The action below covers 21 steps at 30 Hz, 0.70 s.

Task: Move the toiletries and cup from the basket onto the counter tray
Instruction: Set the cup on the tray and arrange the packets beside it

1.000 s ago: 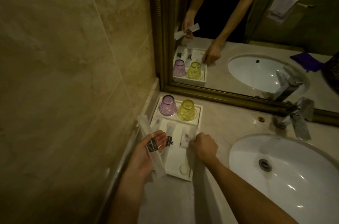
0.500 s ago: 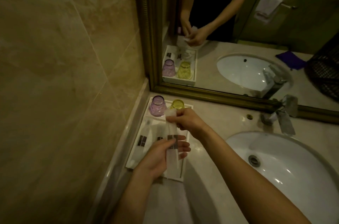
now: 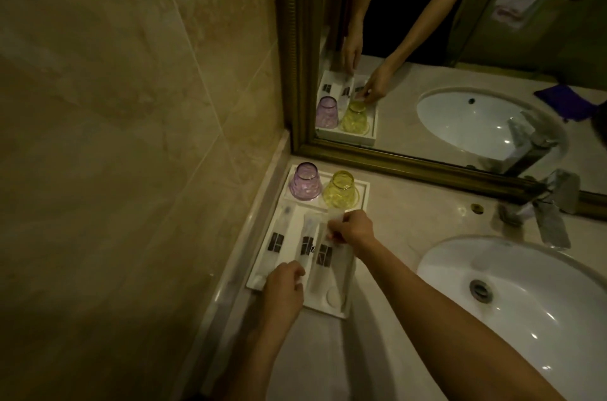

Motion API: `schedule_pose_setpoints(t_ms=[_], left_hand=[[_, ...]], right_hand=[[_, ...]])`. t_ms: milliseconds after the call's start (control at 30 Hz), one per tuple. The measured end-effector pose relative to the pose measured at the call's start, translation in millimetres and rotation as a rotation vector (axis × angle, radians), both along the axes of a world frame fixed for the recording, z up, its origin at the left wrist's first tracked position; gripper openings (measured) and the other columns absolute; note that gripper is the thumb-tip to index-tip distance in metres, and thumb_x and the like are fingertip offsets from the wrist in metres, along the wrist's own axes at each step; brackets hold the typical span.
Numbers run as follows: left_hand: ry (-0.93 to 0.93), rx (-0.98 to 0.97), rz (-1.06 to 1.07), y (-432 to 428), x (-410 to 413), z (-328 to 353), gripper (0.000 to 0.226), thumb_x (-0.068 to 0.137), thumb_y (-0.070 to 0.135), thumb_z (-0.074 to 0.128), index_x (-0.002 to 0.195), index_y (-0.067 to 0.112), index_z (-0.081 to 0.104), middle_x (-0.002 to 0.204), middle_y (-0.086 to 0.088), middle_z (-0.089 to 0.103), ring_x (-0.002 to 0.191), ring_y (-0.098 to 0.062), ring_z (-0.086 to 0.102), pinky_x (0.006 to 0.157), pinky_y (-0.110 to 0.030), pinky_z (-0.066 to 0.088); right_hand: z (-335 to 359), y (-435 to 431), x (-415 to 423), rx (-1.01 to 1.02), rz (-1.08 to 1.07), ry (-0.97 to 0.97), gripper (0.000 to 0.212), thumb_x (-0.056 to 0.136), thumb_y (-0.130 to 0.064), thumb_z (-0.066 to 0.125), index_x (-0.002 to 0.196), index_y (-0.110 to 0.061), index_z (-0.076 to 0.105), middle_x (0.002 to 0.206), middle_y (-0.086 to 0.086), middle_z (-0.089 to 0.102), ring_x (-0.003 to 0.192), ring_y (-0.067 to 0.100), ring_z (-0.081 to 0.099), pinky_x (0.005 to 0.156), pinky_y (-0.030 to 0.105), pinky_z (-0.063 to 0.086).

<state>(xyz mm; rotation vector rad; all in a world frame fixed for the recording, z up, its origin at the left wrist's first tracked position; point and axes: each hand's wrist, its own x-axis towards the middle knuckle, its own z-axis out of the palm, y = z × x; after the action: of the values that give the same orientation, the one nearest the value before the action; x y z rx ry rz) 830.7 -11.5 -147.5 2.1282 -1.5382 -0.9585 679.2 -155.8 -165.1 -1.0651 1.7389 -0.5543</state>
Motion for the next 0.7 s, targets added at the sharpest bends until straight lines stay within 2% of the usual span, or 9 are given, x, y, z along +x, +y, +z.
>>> schedule_pose_setpoints(t_ms=[33,100,200,267,367,433,500,567,700], left_hand=[[-0.030,-0.022,-0.025,2.6,0.0,-0.2,0.020,0.090,0.008,0.061,0.107,0.018,0.065,0.111,0.000,0.064,0.105,-0.016,0.062,0.092,-0.030,0.053],[-0.089,-0.057,-0.068,8.6,-0.5,-2.3,0.023,0.089,0.012,0.065,0.109,0.022,0.062,0.117,0.003,0.059,0.111,-0.014,0.057,0.095,-0.031,0.051],[-0.185,-0.089,-0.121,14.7,-2.5,-6.5,0.024,0.090,0.017,0.065,0.113,0.023,0.060,0.119,0.004,0.059,0.113,-0.012,0.052,0.096,-0.030,0.048],[-0.229,-0.077,-0.143,17.1,-3.8,-10.2,0.028,0.092,0.018,0.062,0.118,0.025,0.058,0.122,0.005,0.059,0.113,-0.011,0.053,0.095,-0.029,0.048],[-0.301,-0.039,-0.154,20.1,-6.6,-17.0,0.042,0.095,0.016,0.056,0.136,0.024,0.049,0.137,0.002,0.055,0.122,-0.013,0.052,0.101,-0.030,0.045],[-0.345,-0.010,-0.159,20.9,-8.8,-19.1,0.048,0.096,0.015,0.053,0.143,0.021,0.042,0.146,-0.002,0.049,0.132,-0.015,0.046,0.107,-0.031,0.041],[-0.412,0.017,-0.193,21.2,-11.5,-20.2,0.052,0.097,0.014,0.050,0.148,0.017,0.036,0.155,-0.005,0.040,0.144,-0.020,0.033,0.115,-0.036,0.033],[-0.501,0.037,-0.259,20.9,-13.4,-18.5,0.054,0.099,0.015,0.047,0.150,0.012,0.031,0.160,-0.009,0.032,0.150,-0.023,0.020,0.119,-0.039,0.024],[-0.581,0.102,-0.330,22.4,-13.0,-16.0,0.063,0.099,0.023,0.043,0.154,0.004,0.019,0.164,-0.017,0.019,0.152,-0.031,0.008,0.121,-0.044,0.016]], right_hand=[[-1.8,1.3,2.2,-0.002,0.037,0.049,0.015,0.079,0.000,0.075,0.075,0.012,0.066,0.066,0.019,0.068,0.038,0.008,0.062,0.044,0.025,0.056],[-4.9,3.8,4.6,-0.066,0.129,0.194,0.009,0.080,-0.006,0.073,0.079,0.002,0.069,0.067,0.013,0.069,0.051,0.012,0.069,0.058,0.030,0.061],[-11.5,12.7,5.4,-0.300,0.266,0.489,0.029,0.084,-0.019,0.071,0.112,-0.012,0.066,0.105,0.008,0.069,0.090,0.027,0.070,0.077,0.041,0.058],[-13.7,19.4,7.2,-0.517,0.402,0.599,0.031,0.085,-0.015,0.070,0.115,-0.016,0.066,0.116,0.005,0.064,0.096,0.027,0.065,0.074,0.041,0.057],[-14.5,27.4,14.7,-0.713,0.724,0.607,0.026,0.081,-0.008,0.066,0.106,-0.011,0.073,0.112,0.008,0.068,0.096,0.029,0.066,0.078,0.040,0.055],[-18.9,31.4,20.1,-0.722,0.898,0.637,0.035,0.084,-0.012,0.063,0.118,-0.011,0.071,0.126,0.011,0.067,0.112,0.032,0.064,0.097,0.042,0.051],[-27.1,33.4,22.8,-0.630,0.974,0.661,0.044,0.095,-0.020,0.058,0.138,-0.015,0.059,0.148,0.008,0.053,0.135,0.027,0.050,0.116,0.046,0.033],[-33.0,32.6,24.5,-0.590,1.010,0.694,0.048,0.101,-0.026,0.051,0.147,-0.017,0.049,0.158,0.006,0.041,0.143,0.025,0.039,0.121,0.044,0.020],[-39.2,26.6,25.5,-0.615,1.017,0.727,0.055,0.100,-0.021,0.053,0.153,-0.014,0.040,0.163,0.009,0.030,0.148,0.028,0.033,0.122,0.043,0.018]])
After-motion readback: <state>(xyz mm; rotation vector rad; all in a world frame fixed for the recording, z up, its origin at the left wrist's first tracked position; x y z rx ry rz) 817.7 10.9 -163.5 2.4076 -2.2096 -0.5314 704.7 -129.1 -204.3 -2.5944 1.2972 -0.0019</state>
